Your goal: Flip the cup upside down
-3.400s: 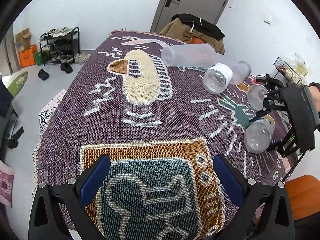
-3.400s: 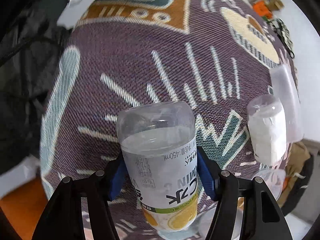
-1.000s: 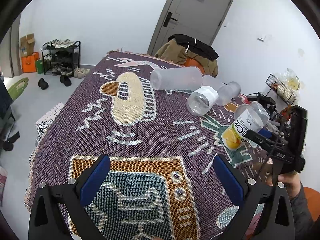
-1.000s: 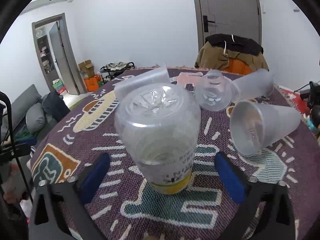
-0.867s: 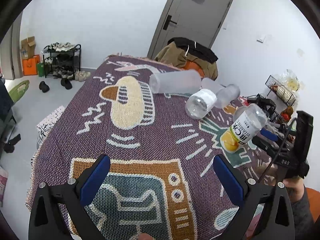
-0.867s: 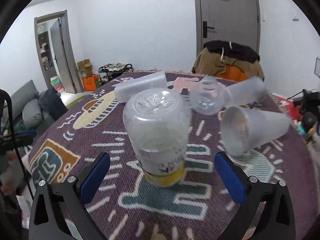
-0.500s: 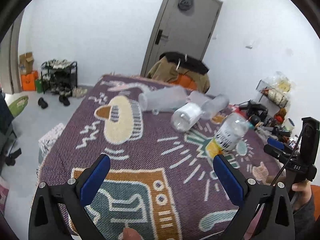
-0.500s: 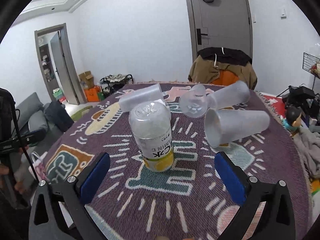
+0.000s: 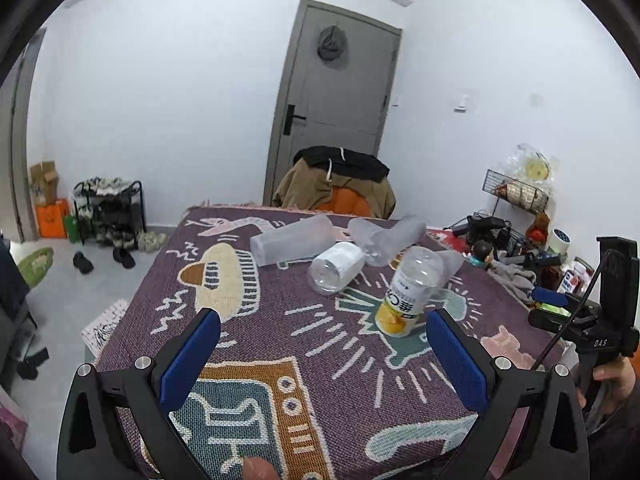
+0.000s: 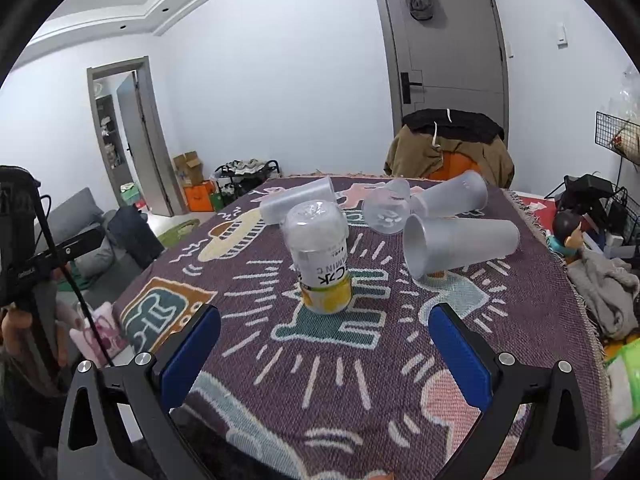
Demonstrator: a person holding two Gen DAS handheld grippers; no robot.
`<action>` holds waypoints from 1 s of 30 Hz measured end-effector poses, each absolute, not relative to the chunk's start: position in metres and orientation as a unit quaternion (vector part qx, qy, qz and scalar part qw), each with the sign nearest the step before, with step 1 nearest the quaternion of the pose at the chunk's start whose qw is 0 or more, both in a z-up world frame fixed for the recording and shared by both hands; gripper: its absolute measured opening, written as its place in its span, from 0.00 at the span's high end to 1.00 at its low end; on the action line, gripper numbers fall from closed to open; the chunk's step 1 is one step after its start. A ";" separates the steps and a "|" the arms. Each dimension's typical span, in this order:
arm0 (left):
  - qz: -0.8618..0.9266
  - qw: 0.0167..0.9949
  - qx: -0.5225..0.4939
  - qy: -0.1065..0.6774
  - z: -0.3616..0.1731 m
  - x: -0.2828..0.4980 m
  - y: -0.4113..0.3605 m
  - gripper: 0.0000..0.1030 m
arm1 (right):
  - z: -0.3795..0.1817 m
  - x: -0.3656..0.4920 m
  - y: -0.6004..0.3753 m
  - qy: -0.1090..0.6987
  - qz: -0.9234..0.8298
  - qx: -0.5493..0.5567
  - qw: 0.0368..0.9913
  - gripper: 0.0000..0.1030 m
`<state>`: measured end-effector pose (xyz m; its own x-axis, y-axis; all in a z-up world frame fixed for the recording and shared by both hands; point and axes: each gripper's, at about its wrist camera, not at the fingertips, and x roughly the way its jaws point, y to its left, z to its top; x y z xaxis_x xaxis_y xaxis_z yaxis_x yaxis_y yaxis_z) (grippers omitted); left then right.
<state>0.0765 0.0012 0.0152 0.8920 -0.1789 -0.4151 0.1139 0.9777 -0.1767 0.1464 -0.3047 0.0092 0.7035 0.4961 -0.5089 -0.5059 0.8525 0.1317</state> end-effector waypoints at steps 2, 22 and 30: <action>-0.077 0.971 -0.067 0.214 0.014 0.070 -0.005 0.00 | 0.008 0.138 -0.307 0.266 0.266 -0.017 0.926 0.00; -0.040 0.980 -0.020 0.195 -0.009 0.024 -0.031 0.00 | -0.017 0.091 -0.336 0.244 0.215 0.021 0.945 0.00; -0.014 0.981 -0.022 0.192 -0.018 0.029 -0.027 0.00 | -0.020 0.090 -0.332 0.245 0.212 0.004 0.946 0.00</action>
